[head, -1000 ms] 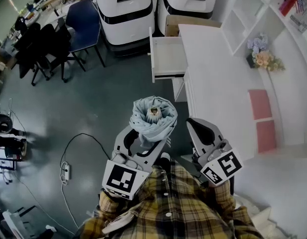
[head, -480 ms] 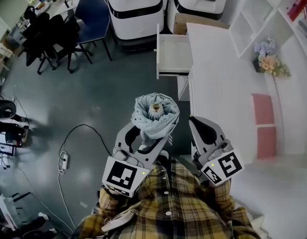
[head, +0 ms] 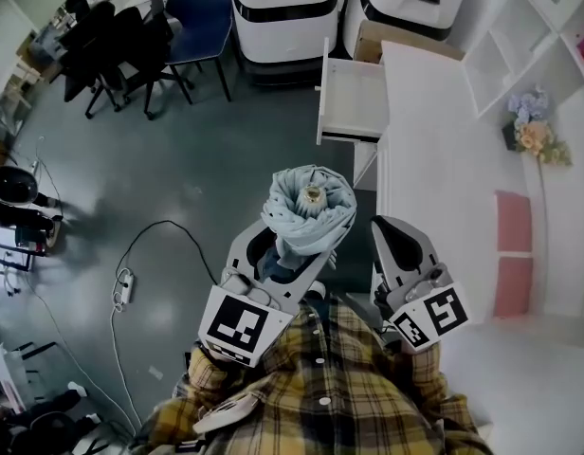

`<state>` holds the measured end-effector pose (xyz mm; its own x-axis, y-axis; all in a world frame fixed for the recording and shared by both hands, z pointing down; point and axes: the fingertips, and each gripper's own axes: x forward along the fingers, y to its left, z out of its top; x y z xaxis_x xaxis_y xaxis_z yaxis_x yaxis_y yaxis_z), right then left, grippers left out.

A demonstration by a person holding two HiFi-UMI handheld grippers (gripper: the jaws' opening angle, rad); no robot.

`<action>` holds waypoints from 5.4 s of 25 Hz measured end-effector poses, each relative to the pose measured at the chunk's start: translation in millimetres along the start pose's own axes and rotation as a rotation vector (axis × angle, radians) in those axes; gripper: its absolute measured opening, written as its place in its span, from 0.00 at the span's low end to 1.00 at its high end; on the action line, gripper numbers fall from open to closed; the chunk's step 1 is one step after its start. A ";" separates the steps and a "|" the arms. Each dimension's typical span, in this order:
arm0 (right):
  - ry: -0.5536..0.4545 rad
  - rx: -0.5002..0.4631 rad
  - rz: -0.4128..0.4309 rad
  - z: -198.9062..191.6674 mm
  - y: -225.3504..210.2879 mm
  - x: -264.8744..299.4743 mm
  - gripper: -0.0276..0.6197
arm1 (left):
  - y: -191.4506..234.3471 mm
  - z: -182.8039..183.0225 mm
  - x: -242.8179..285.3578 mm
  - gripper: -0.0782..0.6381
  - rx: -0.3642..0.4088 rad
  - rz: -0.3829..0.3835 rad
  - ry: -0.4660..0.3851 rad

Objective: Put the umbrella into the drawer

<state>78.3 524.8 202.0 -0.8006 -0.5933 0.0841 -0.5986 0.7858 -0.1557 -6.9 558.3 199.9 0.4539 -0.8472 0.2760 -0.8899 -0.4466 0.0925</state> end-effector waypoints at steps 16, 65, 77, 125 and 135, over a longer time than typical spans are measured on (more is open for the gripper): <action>0.020 0.042 -0.132 7.8 -80.9 127.8 0.07 | 128.9 28.3 101.4 0.53 -0.004 -0.122 0.035; 0.065 0.131 -0.277 40.9 -313.6 302.8 0.07 | 266.0 97.2 368.8 0.53 -0.022 -0.299 0.101; 0.049 0.141 -0.209 57.1 -405.5 318.3 0.07 | 261.9 123.0 456.3 0.53 -0.017 -0.251 0.113; 0.182 0.310 -0.251 -34.8 -418.7 321.2 0.07 | 260.4 1.0 524.6 0.53 -0.138 -0.334 0.387; 0.220 0.336 -0.222 -60.4 -421.7 321.7 0.07 | 252.0 -50.5 545.0 0.53 -0.220 -0.316 0.482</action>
<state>71.6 13.2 354.1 -0.6624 -0.6611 0.3523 -0.7434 0.5220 -0.4182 14.0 -1.5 421.9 0.6712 -0.4357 0.5997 -0.7277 -0.5416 0.4209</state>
